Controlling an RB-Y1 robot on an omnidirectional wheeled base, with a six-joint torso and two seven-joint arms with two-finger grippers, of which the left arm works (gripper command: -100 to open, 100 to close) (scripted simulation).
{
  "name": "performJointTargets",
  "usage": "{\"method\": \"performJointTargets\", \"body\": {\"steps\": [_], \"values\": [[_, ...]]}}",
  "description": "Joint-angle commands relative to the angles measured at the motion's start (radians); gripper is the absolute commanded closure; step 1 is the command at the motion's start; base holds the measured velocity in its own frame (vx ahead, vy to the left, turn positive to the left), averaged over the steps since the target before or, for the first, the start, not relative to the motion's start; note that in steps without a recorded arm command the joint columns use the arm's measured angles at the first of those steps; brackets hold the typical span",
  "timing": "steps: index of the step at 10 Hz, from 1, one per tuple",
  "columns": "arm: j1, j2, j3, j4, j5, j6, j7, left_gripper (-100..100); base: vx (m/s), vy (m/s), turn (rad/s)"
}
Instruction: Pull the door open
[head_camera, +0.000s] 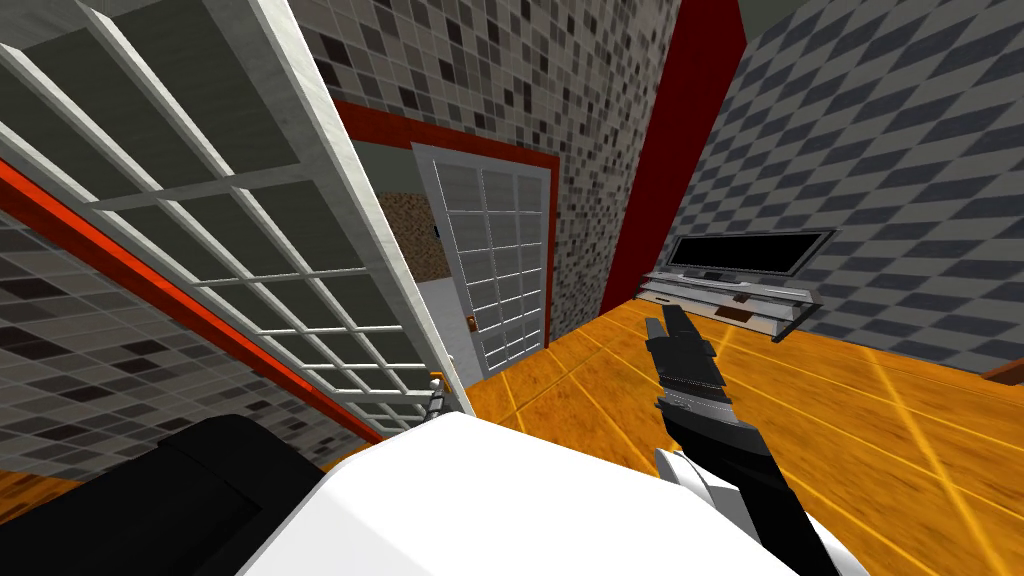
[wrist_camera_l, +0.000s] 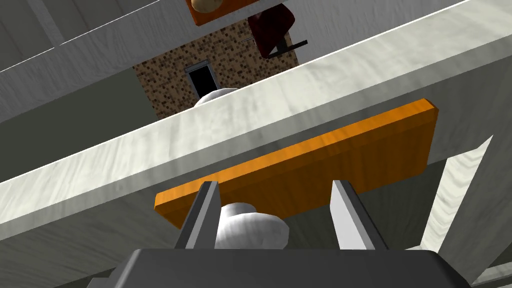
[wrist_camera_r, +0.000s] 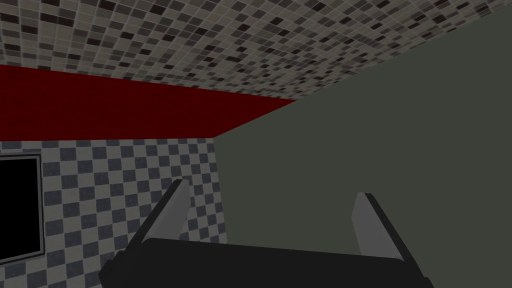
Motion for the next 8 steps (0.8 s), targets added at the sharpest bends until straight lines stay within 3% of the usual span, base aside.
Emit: {"method": "performJointTargets", "body": {"steps": [1,8], "values": [[0.032,0.008,0.010,-0.037,0.012,0.030,0.025,100,-0.051,0.019,-0.034],[0.015,0.029,-0.038,-0.033,0.053,0.023,0.188,100,-0.053,0.018,-0.045]]}}
